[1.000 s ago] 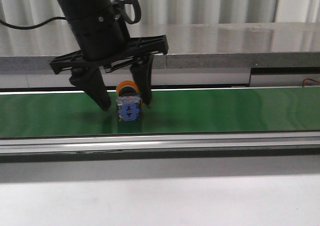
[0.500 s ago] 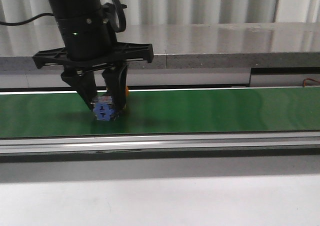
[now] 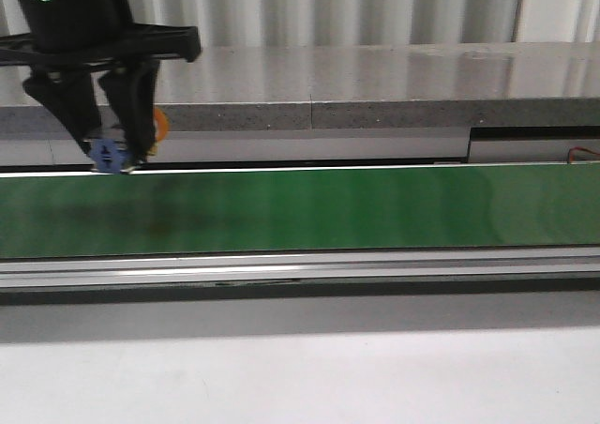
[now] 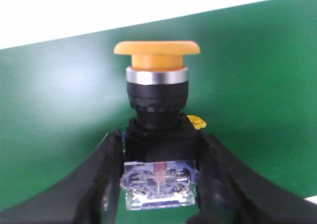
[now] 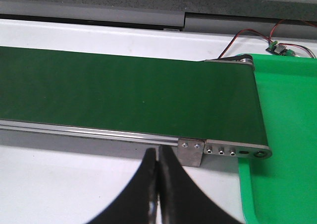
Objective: Move button from right to left
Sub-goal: 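Lift the button off the belt and carry it toward the blue tray, then lower the button into the blue tray with the left gripper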
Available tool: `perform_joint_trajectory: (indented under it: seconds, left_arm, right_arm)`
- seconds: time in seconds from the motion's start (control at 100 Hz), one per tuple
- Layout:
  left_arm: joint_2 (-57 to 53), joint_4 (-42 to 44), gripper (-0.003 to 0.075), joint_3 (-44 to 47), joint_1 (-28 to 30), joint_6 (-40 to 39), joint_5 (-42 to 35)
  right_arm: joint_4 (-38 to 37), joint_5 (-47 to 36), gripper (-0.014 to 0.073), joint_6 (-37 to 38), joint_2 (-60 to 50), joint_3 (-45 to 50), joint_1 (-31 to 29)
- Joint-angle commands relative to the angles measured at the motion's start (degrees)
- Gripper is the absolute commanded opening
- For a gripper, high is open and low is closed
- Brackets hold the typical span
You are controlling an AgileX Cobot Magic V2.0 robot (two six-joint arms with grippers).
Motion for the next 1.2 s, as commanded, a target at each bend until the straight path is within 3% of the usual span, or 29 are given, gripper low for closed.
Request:
perform_joint_trajectory:
  seconds: [0.0,0.21,0.76,0.9,1.19]
  left_arm:
    - [-3.9,0.3,-0.0010,-1.7,3.2,3.1,0.8]
    - [-4.5,0.9,-0.0010,-1.7,13.1,14.0,4.9]
    - [-3.9,1.1,-0.0010,-1.6,38.4,27.3,6.6]
    - [-2.8,1.3,-0.0010,-1.6,41.7,28.0,2.2]
    - [3.5,4.6,-0.0010,-1.6,44.4,31.7,1.8]
  right_arm:
    - [0.2,-4.5,-0.0066,-0.6,0.3,-1.3,0.0]
    - [0.2,-4.5,-0.0066,-0.6,0.3,-1.3,0.0]
    - [0.2,-4.5,-0.0066,-0.6,0.3,-1.3,0.0]
    - [0.2,-4.5,-0.0066,-0.6,0.3,-1.3,0.0]
    - [0.2,-4.5,-0.0066,-0.6,0.3,-1.3,0.0]
